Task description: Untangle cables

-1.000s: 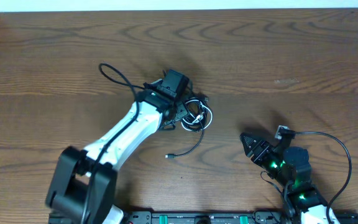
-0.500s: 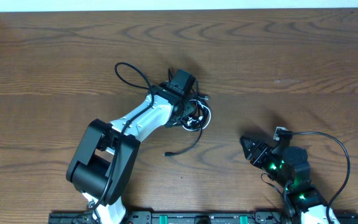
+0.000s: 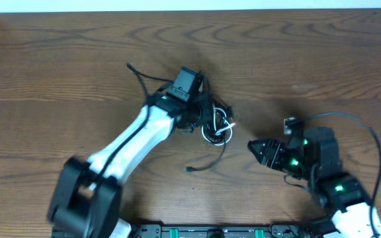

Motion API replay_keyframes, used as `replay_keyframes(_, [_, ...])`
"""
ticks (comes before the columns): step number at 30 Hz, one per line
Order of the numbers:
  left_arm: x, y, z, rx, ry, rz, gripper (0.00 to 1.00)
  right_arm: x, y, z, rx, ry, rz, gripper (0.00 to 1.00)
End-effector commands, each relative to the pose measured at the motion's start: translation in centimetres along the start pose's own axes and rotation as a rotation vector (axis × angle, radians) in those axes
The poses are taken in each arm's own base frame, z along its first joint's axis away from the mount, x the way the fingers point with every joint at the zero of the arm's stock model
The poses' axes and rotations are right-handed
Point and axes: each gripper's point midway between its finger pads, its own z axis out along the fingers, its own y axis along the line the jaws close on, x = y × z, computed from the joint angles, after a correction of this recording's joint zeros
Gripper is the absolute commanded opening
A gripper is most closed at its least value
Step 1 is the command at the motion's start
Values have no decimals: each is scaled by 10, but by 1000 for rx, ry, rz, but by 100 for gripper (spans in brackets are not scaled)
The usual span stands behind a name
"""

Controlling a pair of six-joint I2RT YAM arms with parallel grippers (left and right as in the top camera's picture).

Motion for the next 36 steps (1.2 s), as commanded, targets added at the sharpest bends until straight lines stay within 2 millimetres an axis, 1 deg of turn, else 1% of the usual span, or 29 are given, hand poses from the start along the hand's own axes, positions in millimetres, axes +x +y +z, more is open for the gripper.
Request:
replay_keyframes(1, [0,-33,-37,131,-36,111,8,-15,18,-20,69,25,-118,71])
replay_keyframes(3, [0,-41,-49,165,-54,125,7,-17,35,-25,23,52,-177,79])
replay_keyframes(4, [1,-46,-54,186,-54,131,7,-20,41,-27,5,47,-182,80])
replay_keyframes(7, [10,-63,-66,276,-26,153,8,-32,60,-28,-70,3,-188,80])
replay_keyframes(8, [13,-68,-70,310,-11,161,7,-36,65,-29,-86,-14,-198,76])
replay_keyframes(9, [16,-74,-72,343,3,174,8,-40,67,-28,-91,-28,-193,69])
replay_keyframes(10, [20,-82,-77,391,21,201,8,-43,67,-27,-90,-38,-155,64])
replay_keyframes(11, [25,-91,-81,448,40,238,8,-46,67,-25,-90,-39,-89,63])
replay_keyframes(13, [31,-103,-88,527,66,295,7,-48,65,-21,-83,-39,-30,59])
replay_keyframes(16, [39,-115,-97,614,87,373,7,-55,57,-14,-41,-57,16,56])
replay_keyframes(18, [42,-122,-103,667,96,412,7,-59,46,-7,5,-63,38,54])
replay_keyframes(21, [50,-141,-121,805,118,484,7,-56,35,8,47,-26,63,48])
replay_keyframes(24, [60,-159,-146,973,146,591,8,-56,20,21,121,-17,73,43])
replay_keyframes(25, [64,-164,-157,1035,156,637,8,-57,14,25,150,-19,79,43])
replay_keyframes(26, [69,-169,-169,1103,170,686,7,-58,7,29,181,-22,106,47])
replay_keyframes(27, [72,-173,-180,1153,185,717,7,-59,4,34,189,-19,125,47])
replay_keyframes(29, [72,-176,-185,1169,198,708,8,-63,4,37,187,-33,122,44])
replay_keyframes(31, [73,-178,-189,1182,209,710,7,-70,-1,36,213,-70,117,37])
replay_keyframes(33, [75,-179,-194,1203,217,730,7,-76,-10,33,263,-111,116,33])
replay_keyframes(36, [75,-180,-197,1215,211,750,8,-78,-31,25,364,-147,143,26])
